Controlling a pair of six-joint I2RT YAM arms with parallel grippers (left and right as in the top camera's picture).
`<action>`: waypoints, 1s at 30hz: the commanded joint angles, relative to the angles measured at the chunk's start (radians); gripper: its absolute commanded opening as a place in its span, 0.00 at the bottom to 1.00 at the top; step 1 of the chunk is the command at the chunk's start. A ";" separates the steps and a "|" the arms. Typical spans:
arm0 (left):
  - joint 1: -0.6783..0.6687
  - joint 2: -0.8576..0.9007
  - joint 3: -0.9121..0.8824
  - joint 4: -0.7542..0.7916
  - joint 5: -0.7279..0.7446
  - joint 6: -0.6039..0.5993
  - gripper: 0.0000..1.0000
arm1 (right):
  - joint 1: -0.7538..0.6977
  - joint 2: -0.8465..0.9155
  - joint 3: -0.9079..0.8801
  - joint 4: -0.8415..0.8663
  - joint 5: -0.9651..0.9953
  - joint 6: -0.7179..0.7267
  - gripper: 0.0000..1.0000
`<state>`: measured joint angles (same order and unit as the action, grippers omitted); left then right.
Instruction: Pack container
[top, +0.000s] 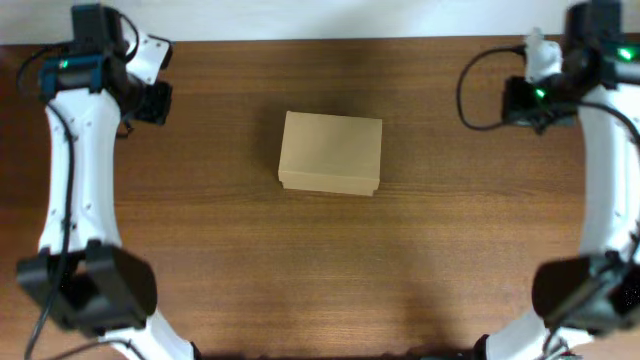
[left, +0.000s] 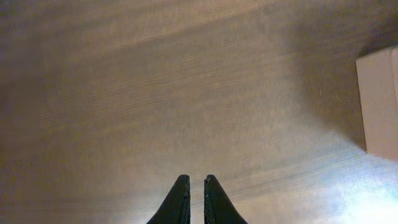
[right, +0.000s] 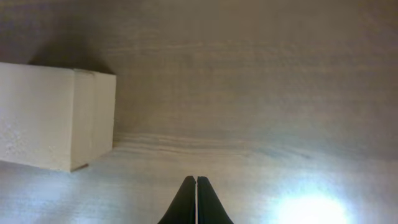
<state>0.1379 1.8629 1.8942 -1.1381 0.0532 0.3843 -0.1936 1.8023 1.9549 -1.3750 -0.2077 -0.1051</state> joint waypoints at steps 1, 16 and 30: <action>0.012 -0.100 -0.119 0.031 -0.021 -0.002 0.11 | -0.015 -0.100 -0.103 -0.005 -0.017 -0.010 0.04; 0.009 -0.143 -0.200 0.091 -0.106 -0.002 0.99 | -0.016 -0.151 -0.153 -0.005 0.106 -0.022 0.99; 0.009 -0.143 -0.200 0.091 -0.106 -0.002 1.00 | -0.016 -0.151 -0.153 -0.005 0.112 -0.022 0.99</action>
<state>0.1463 1.7409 1.7050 -1.0500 -0.0422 0.3801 -0.2096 1.6669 1.8095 -1.3834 -0.1123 -0.1299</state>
